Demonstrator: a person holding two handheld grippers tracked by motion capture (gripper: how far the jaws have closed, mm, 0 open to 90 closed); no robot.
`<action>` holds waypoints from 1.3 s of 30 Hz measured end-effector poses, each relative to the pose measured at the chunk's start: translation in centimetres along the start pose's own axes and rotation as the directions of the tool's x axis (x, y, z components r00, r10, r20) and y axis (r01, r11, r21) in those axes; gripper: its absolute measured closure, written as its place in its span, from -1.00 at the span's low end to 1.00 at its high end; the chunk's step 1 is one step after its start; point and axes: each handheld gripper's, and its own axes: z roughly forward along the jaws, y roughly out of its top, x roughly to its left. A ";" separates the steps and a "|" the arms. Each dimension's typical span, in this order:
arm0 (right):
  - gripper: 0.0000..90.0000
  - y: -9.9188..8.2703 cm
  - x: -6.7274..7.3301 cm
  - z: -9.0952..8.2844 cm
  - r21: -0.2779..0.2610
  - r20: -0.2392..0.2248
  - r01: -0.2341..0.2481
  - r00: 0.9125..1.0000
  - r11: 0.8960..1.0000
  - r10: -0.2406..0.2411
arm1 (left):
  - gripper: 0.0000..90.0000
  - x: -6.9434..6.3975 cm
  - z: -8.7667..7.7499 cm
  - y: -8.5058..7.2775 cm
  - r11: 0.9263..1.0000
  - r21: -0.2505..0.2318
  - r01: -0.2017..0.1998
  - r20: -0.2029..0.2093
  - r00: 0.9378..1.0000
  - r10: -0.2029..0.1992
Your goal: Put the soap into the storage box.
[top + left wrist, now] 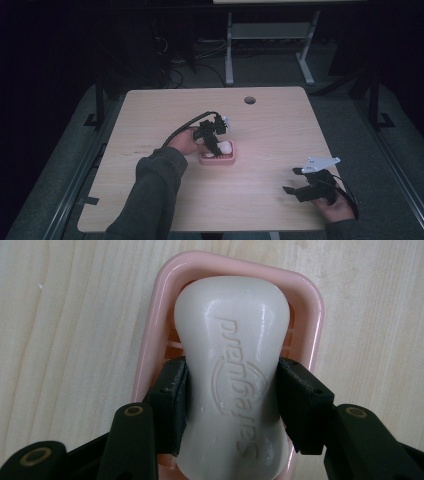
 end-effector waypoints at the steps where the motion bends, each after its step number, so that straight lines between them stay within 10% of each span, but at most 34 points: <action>1: -0.51 0.0 0.0 0.0 0.000 0.000 0.000 1.000 1.000 0.000 | 0.10 0.0 0.0 0.0 1.000 0.002 0.001 0.001 1.000 -0.001; 39: -0.51 -0.1 -0.2 -0.3 -0.003 0.006 -0.016 1.000 1.000 0.016 | -0.15 -0.7 -2.2 -1.1 0.999 -0.048 0.015 -0.015 1.000 -0.016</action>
